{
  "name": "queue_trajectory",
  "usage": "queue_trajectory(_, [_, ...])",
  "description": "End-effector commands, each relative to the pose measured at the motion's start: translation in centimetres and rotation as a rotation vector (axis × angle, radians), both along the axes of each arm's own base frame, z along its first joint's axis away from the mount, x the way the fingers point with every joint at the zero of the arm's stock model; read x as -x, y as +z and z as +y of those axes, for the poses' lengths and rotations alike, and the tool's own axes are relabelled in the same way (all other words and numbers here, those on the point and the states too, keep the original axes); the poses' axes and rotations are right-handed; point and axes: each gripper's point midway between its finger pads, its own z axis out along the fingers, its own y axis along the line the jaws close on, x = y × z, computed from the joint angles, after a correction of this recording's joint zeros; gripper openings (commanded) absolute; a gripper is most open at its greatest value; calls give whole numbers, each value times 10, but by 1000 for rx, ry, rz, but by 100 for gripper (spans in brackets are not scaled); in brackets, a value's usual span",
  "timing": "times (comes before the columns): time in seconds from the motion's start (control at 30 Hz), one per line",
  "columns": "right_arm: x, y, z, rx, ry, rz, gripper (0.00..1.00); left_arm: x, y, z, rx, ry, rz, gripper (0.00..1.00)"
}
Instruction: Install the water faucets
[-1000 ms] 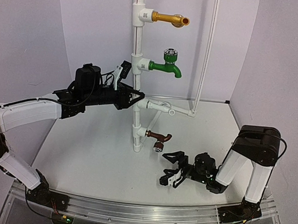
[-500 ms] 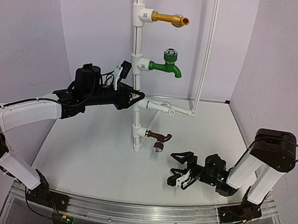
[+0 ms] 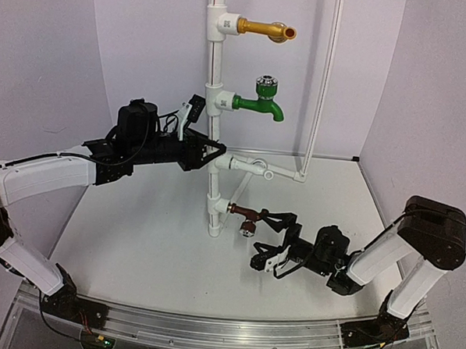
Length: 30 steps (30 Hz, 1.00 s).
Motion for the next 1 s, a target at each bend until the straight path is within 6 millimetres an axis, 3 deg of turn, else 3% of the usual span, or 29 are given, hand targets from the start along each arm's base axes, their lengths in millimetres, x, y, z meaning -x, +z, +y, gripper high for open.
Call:
queue_trajectory(0.0, [1, 101, 1, -336, 2, -258, 97, 27, 21, 2, 105, -61, 183, 0])
queue_trajectory(0.27, [-9, 101, 9, -356, -16, -245, 82, 27, 21, 1, 104, -63, 179, 0])
queue_trajectory(0.97, [-12, 104, 11, -444, 3, -153, 63, 27, 18, 1, 90, -61, 172, 0])
